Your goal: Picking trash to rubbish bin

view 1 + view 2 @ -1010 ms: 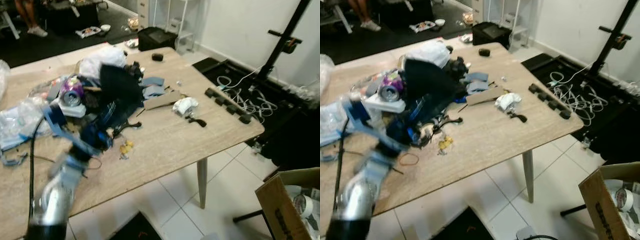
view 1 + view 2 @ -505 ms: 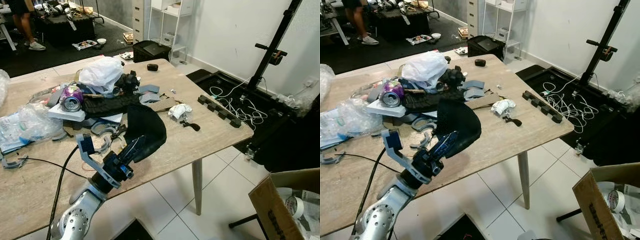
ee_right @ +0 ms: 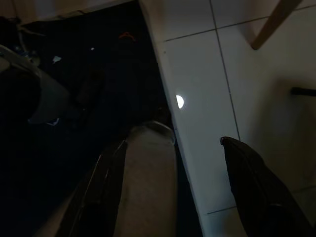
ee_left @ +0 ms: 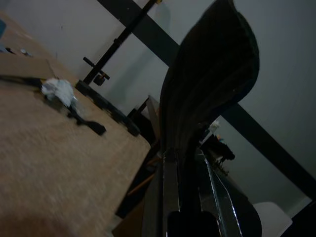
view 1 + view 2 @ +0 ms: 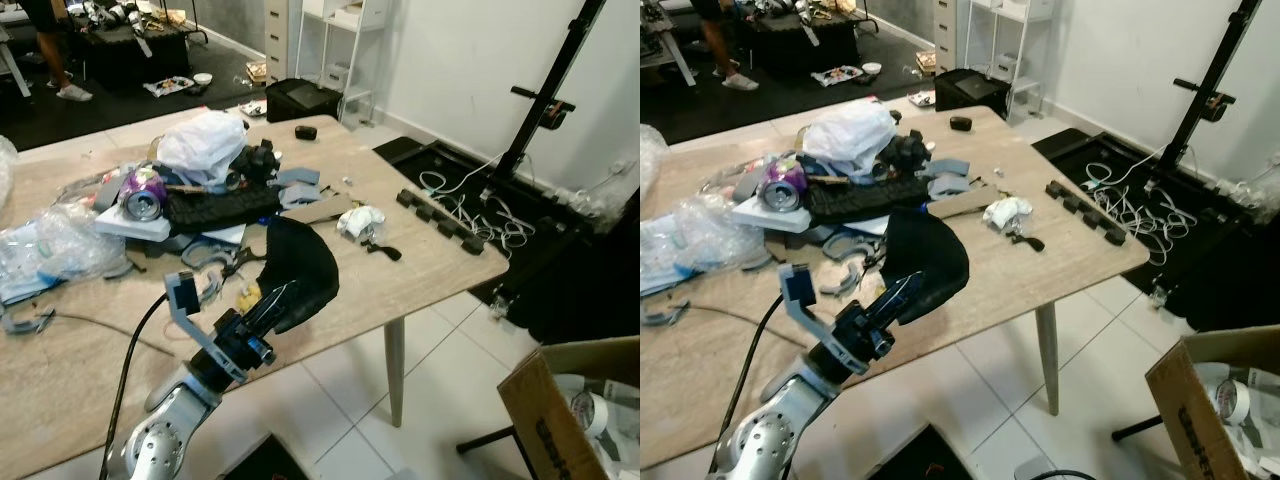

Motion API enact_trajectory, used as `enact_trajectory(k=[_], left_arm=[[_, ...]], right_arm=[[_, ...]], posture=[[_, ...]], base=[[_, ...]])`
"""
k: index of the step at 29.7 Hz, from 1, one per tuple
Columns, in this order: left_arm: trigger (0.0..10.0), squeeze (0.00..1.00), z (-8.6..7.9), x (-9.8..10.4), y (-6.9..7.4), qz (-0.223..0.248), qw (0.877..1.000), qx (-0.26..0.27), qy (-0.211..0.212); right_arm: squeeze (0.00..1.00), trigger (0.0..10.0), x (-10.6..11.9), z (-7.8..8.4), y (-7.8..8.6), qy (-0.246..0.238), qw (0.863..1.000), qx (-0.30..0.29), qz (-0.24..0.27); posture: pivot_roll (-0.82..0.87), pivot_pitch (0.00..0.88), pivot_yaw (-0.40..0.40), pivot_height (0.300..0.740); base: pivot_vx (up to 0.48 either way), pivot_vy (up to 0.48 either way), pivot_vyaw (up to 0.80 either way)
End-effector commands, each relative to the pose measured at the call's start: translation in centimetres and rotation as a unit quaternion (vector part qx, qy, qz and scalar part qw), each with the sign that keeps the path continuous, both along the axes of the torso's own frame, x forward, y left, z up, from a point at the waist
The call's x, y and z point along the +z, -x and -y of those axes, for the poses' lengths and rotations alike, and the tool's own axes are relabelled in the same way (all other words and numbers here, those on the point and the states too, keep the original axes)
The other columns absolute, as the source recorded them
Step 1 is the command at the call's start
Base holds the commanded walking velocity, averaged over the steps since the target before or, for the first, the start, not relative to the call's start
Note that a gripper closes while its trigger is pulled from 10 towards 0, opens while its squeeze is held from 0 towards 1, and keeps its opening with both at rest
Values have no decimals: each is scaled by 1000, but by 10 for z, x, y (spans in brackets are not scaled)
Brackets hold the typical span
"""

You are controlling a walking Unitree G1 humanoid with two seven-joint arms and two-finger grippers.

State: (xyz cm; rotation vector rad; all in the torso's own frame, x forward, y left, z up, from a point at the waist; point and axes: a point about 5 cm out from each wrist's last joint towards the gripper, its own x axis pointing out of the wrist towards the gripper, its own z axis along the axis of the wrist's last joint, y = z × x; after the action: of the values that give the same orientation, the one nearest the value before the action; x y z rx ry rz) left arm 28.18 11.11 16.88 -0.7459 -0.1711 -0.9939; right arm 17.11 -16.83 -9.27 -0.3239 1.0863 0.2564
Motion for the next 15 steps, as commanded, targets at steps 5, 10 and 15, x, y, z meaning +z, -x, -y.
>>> enact_trajectory(k=[5, 10, 15], left_arm=[[10000, 0, 4, -5, 1, -5, 1000, -5, -14], [10000, 0, 5, -5, 1, -3, 1000, -2, -17], [10000, 0, 5, -5, -2, -4, 1000, 7, -20]], right_arm=[[0, 10000, -4, -2, 8, 3, 1000, -1, -19], [0, 10000, -1, -8, -1, 2, 1000, -1, -15], [0, 10000, -1, -5, 1, 5, 1000, -1, -18]], posture=[[-46, 172, 8, 740], [-44, 172, 9, 740], [-45, 172, 9, 740]], base=[[-343, 0, 0], [-271, 0, 0], [0, 0, -469]])
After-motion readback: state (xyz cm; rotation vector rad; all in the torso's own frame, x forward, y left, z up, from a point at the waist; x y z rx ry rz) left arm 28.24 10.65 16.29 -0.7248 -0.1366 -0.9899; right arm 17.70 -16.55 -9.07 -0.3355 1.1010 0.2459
